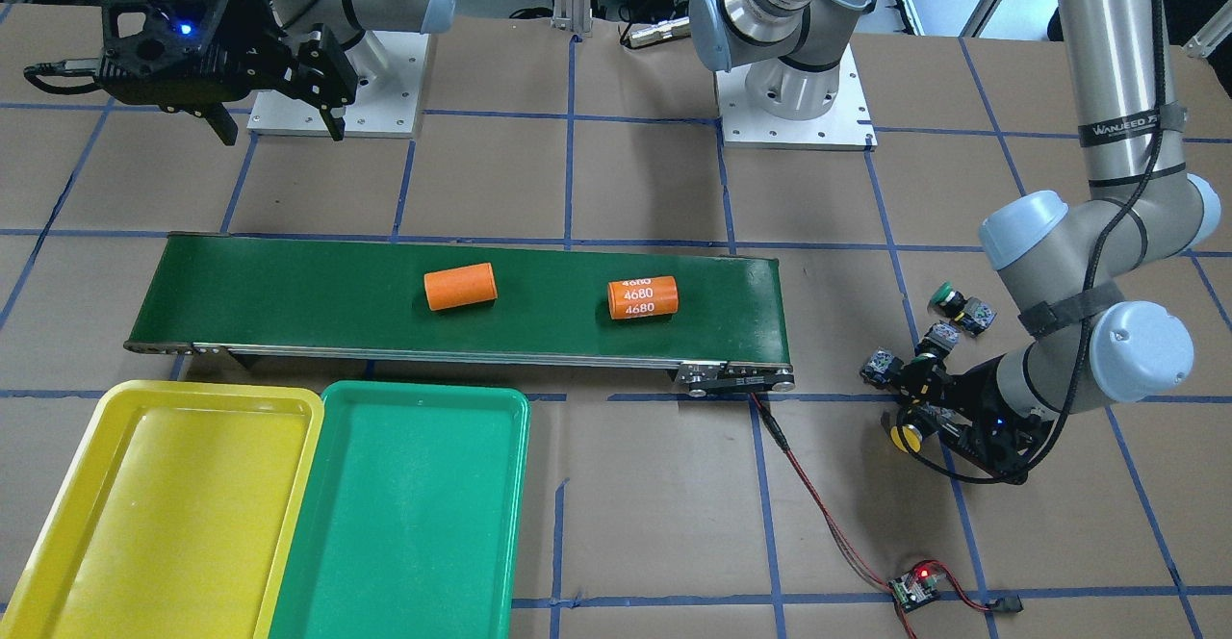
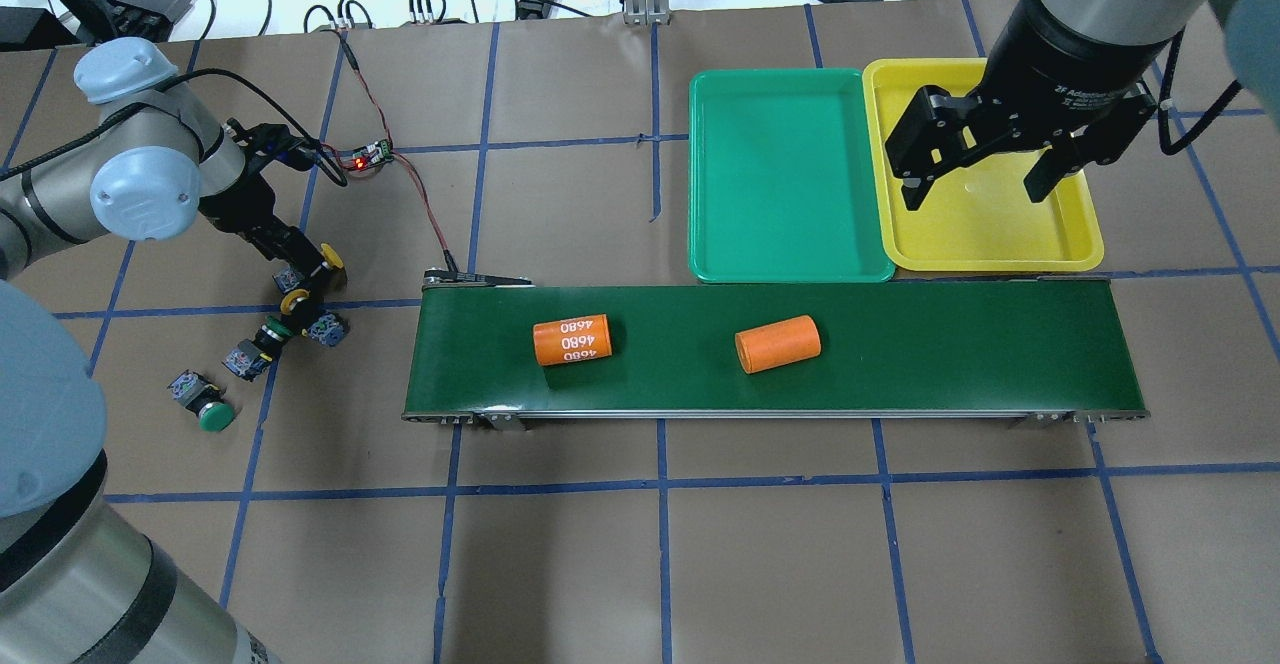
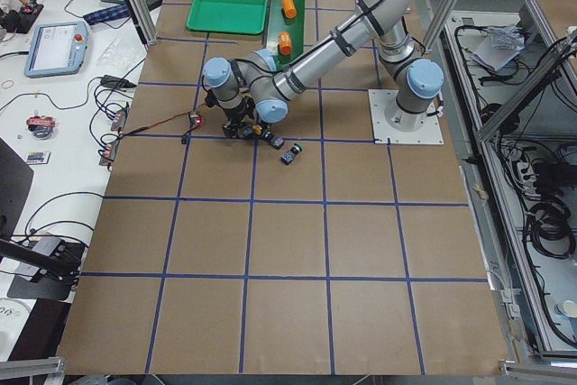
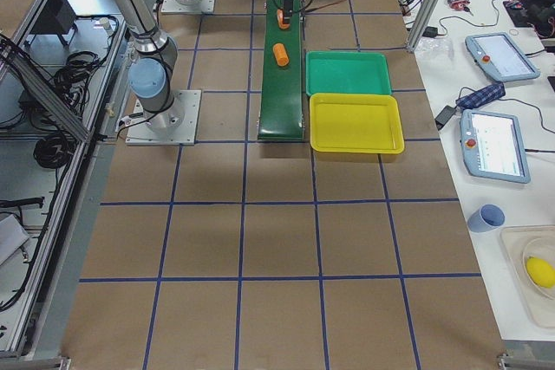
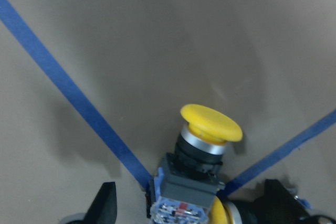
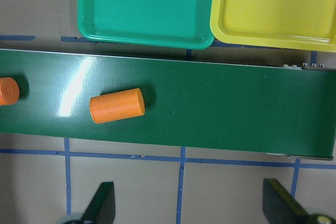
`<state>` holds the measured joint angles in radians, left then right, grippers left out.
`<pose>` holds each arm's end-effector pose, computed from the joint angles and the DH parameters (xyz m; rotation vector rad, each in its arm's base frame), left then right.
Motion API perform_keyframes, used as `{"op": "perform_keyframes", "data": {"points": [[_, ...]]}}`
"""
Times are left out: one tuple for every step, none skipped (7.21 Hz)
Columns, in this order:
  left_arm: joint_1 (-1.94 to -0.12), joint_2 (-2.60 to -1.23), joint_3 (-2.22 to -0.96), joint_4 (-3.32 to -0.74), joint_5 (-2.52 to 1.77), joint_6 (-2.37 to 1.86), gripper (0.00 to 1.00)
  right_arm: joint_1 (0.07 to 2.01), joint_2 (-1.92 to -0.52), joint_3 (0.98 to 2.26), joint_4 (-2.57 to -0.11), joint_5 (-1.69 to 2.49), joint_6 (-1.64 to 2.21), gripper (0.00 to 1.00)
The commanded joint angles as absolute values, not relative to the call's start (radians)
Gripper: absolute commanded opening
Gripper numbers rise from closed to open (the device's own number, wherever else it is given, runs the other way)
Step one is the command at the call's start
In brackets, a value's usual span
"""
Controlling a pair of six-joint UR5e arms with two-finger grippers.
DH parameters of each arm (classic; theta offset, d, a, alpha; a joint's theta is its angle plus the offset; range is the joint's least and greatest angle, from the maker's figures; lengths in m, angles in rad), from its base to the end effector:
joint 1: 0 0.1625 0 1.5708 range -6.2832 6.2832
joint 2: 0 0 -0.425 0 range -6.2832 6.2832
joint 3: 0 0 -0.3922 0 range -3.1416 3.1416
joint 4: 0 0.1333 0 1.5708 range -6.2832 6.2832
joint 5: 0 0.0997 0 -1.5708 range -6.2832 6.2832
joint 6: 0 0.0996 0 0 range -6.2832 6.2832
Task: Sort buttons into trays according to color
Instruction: 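Grasp a yellow-capped button from the pile with the left gripper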
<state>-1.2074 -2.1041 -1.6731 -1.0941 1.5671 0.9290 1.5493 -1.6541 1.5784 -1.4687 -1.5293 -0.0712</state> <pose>0.0934 -0.6217 0.1815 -0.8471 -2.9166 -0.1897 0.1277 -0.4556 0.5136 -0.0761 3.0978 0.0379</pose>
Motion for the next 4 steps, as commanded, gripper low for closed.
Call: {"op": "perform_keyframes", "data": {"points": [[-1.216,-2.134,-1.672,-1.062,1.568,0.884,0.45,1.549,-1.655,1.578,-1.47,-1.529,-0.071,1.0],[-1.219,-2.123,-1.671,-1.062,1.575,0.878,0.02,1.549,-1.654,1.578,-1.47,-1.529,-0.072,1.0],[-1.22,-2.126,-1.674,-1.063,1.571,0.877,0.0,1.549,-1.654,1.578,-1.47,-1.529,-0.071,1.0],[-1.22,-2.106,-1.667,-1.075,1.569,0.846,0.0,1.549,-1.654,1.578,-1.47,-1.529,-0.072,1.0]]}}
